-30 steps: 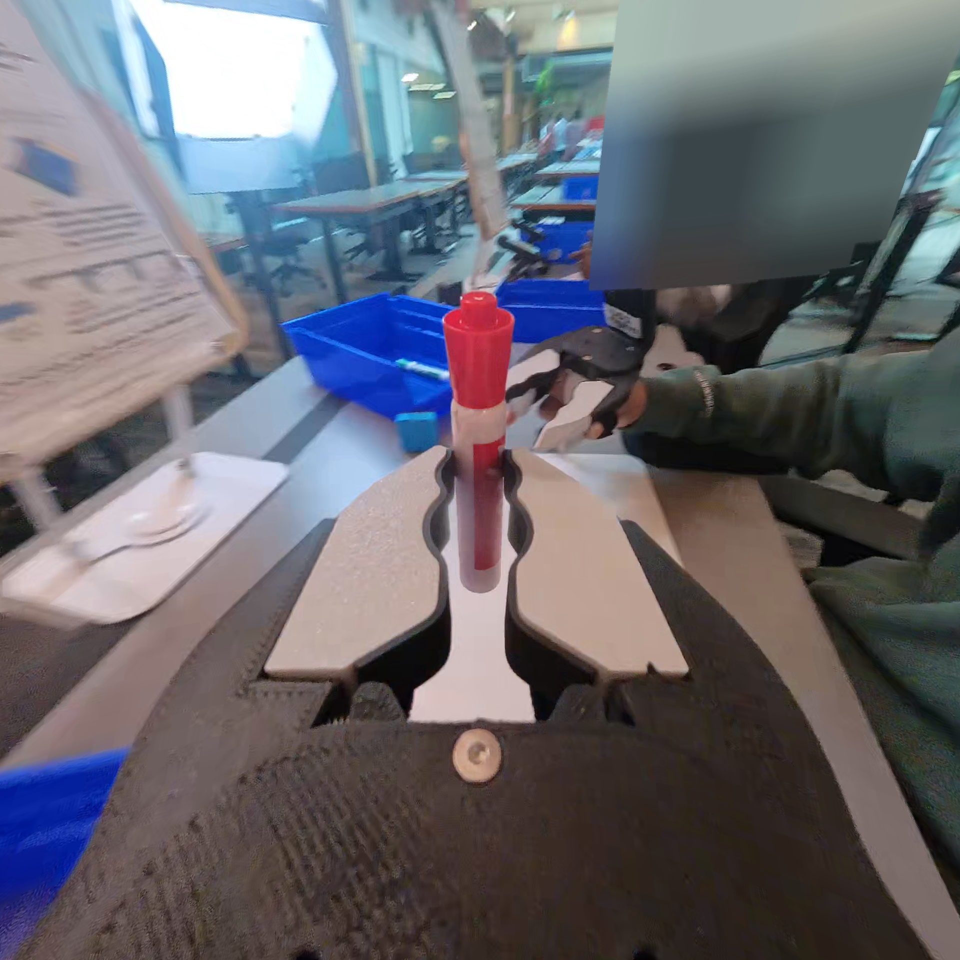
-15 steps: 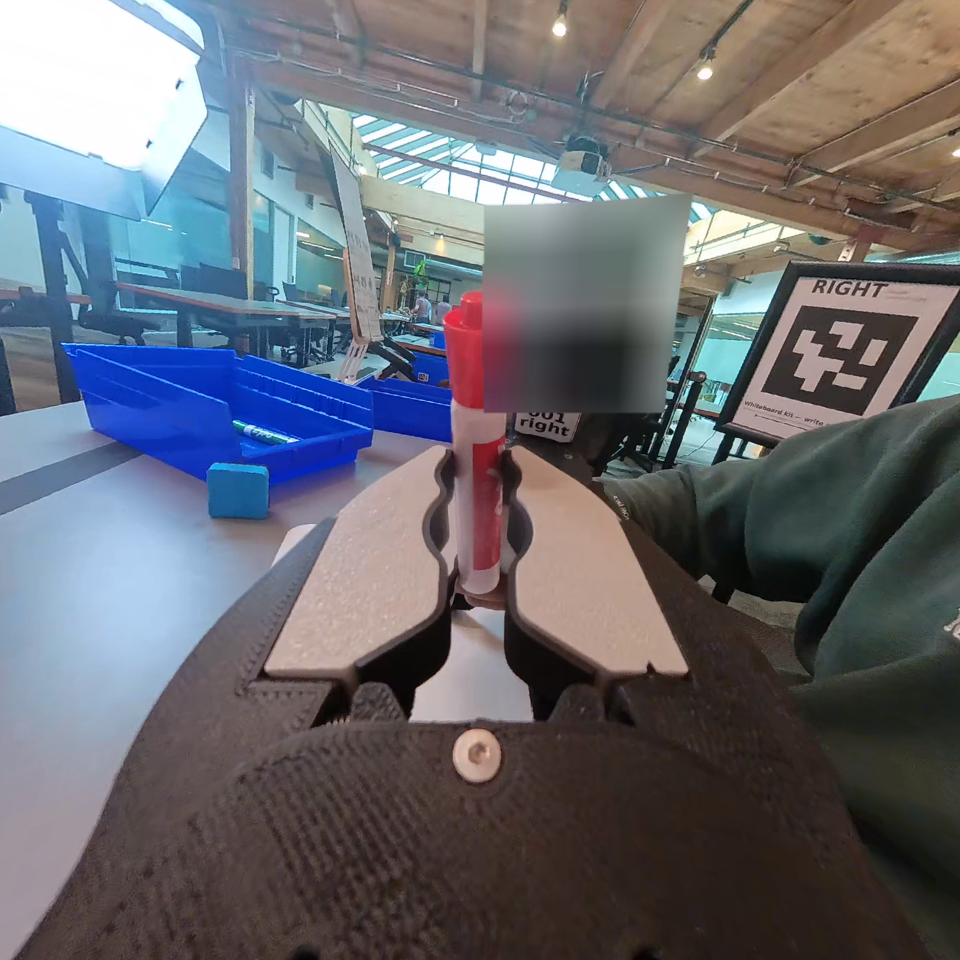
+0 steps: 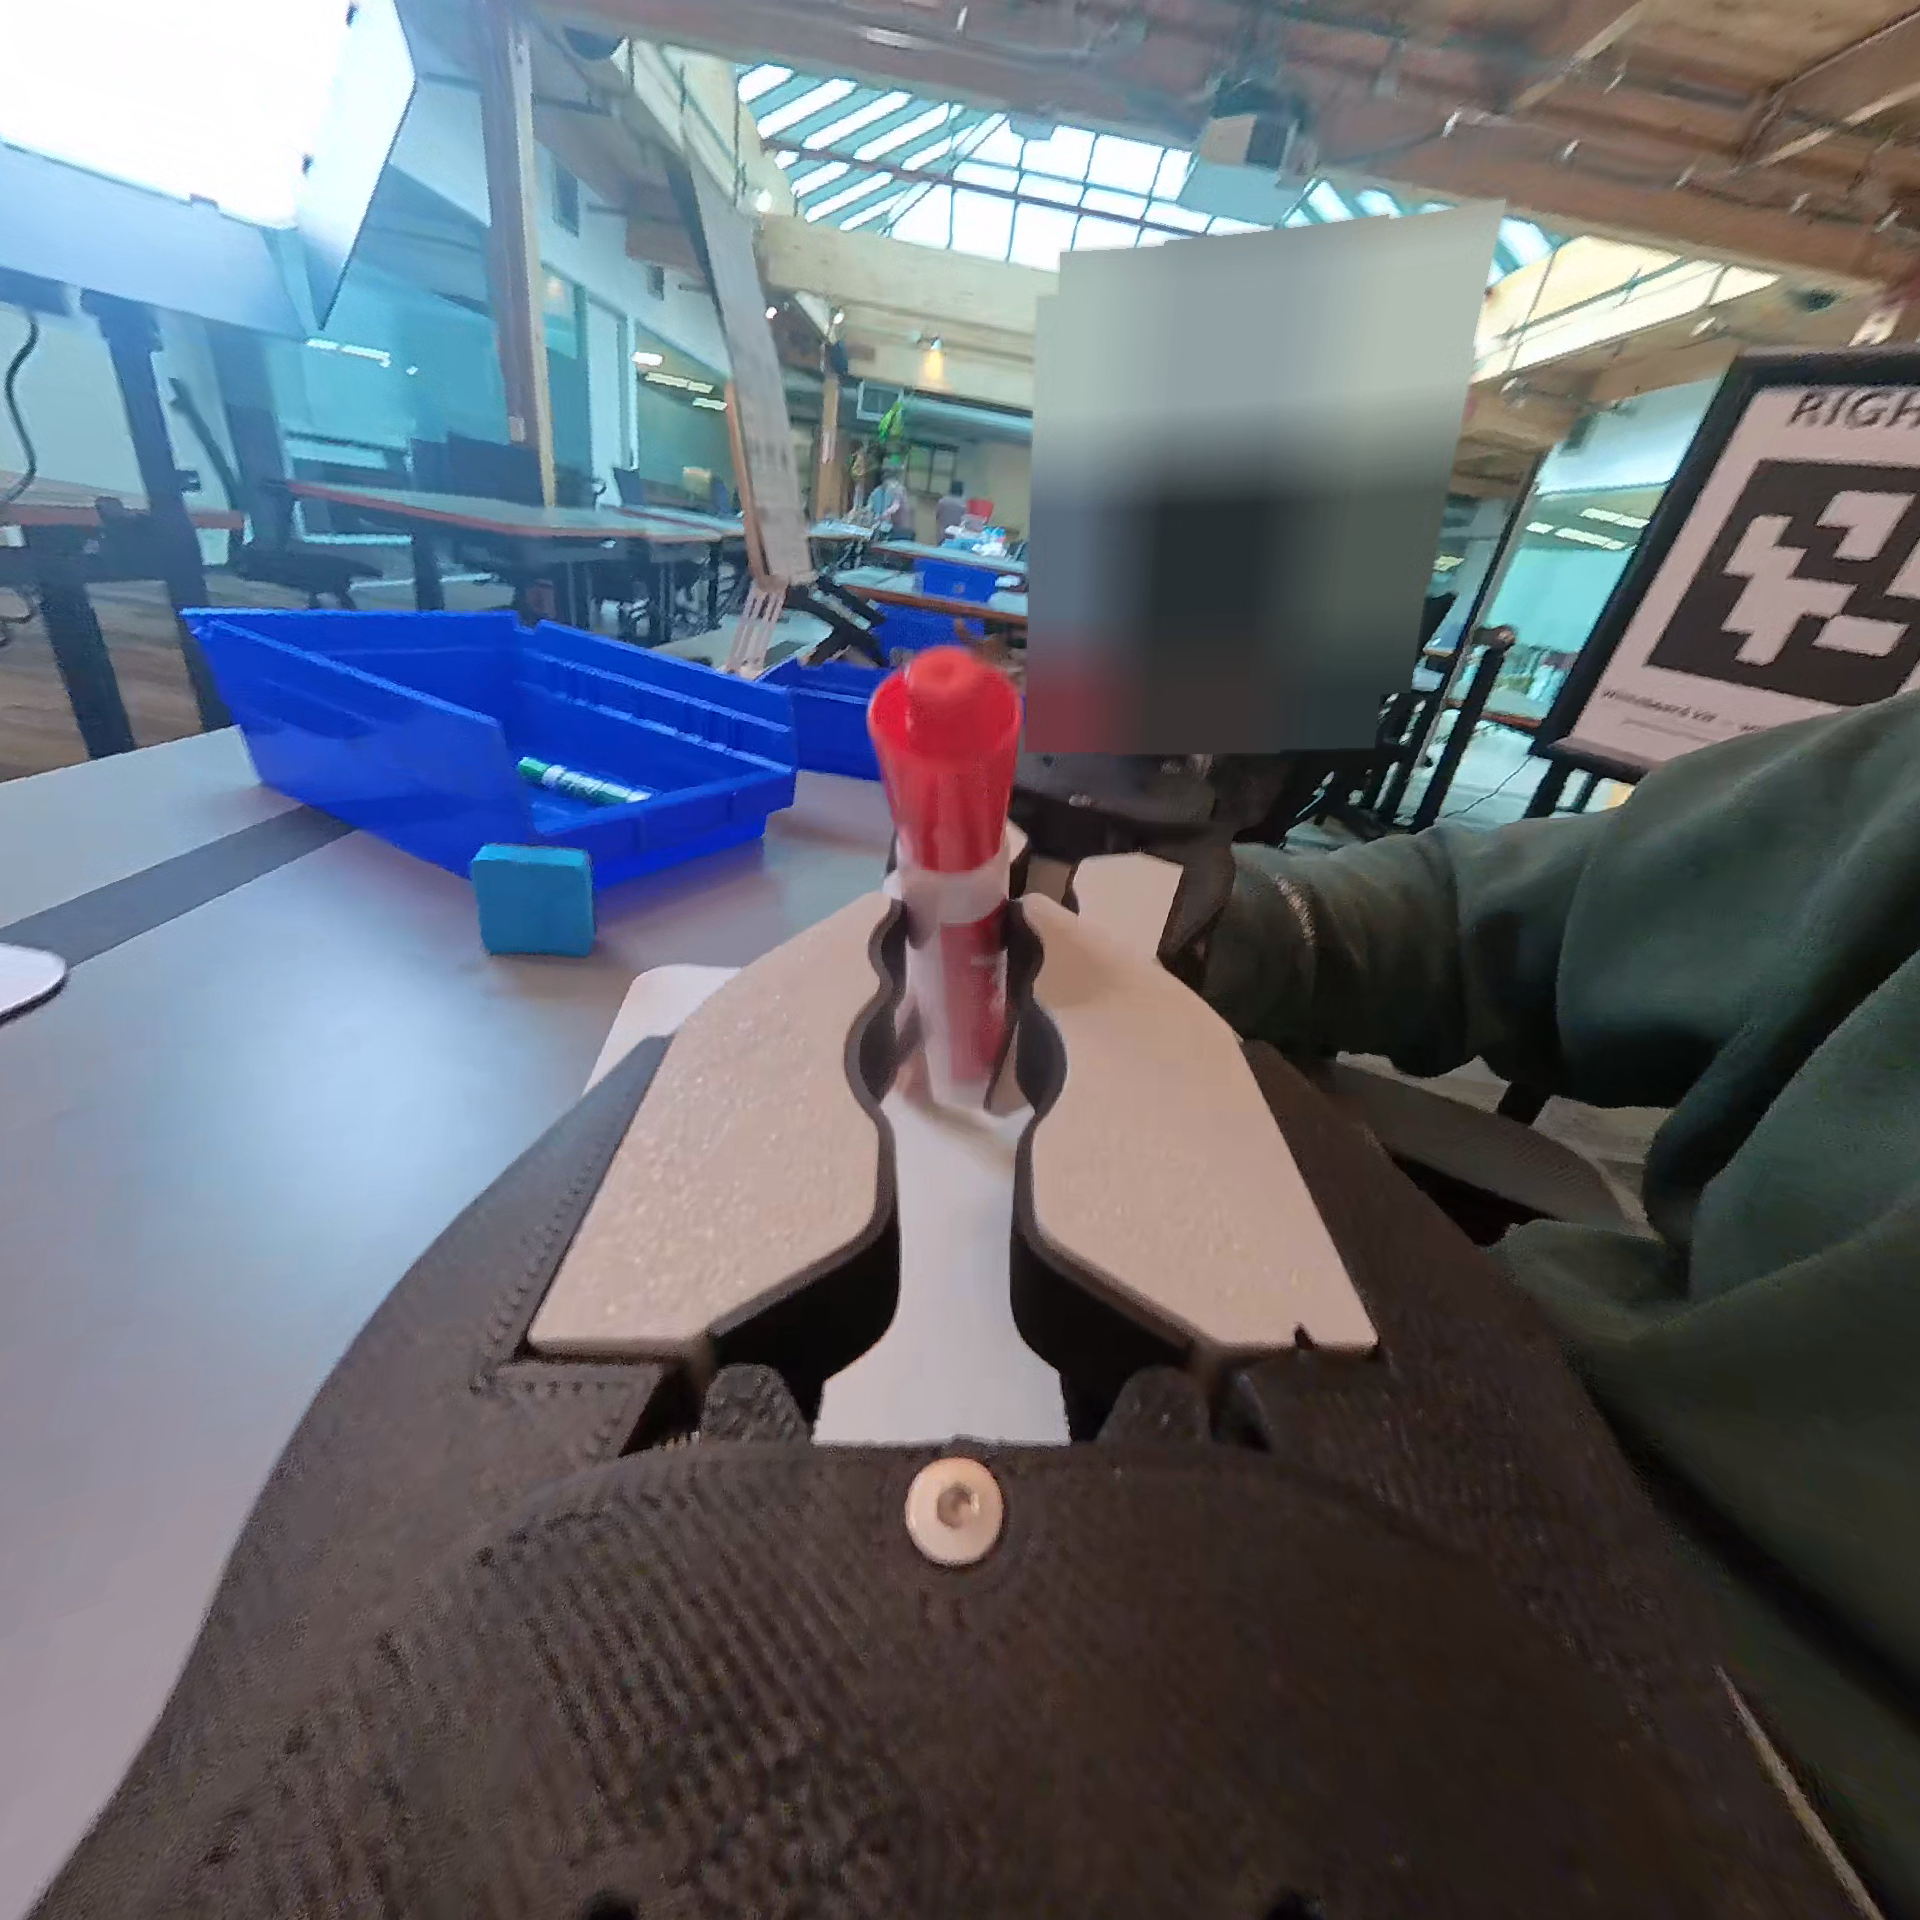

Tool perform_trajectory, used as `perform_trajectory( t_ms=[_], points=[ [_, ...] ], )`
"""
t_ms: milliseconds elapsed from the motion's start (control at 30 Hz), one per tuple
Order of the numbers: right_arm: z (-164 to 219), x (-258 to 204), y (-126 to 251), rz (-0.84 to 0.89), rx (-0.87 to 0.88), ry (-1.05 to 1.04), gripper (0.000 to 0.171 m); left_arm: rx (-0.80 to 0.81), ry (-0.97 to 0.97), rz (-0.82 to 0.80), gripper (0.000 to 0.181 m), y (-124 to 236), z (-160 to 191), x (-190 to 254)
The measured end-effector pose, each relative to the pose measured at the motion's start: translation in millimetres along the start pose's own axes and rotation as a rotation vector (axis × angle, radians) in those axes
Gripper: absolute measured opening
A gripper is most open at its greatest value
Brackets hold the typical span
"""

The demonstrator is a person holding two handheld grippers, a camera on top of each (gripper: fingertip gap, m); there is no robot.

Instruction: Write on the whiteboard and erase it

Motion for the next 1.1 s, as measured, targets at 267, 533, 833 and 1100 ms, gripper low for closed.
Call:
perform_trajectory(
  t_ms=[267,533,833,1100],
  points=[
    [17.5,10.2,16.9,0.033,-0.266,0.230,0.019,-0.078,0.005,-0.014,0.037,11.5,-1.4,-19.8],
    [13.8,14.7,25.4,0.046,-0.248,0.187,0.019,-0.177,0.023,0.019,0.026,12.8,10.1,-29.2],
    [15.4,12.9,26.4,0.006,-0.206,0.184,0.020,-0.249,0.056,0.025,0.020,18.4,17.0,-26.2],
    [7.5,6.5,27.8,-0.012,-0.183,0.201,0.019,-0.173,0.183,0.048,0.024,19.3,13.4,-25.3]
  ],
)
Point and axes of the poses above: each gripper's, where its closed fingertips meet, y back along the fingers, z out of its underside, x = y × z across the jaws, the point moved 7 cm from there along y, back along the fingers, and after that the axes turned 15 degrees about x, right-handed, at the moved point
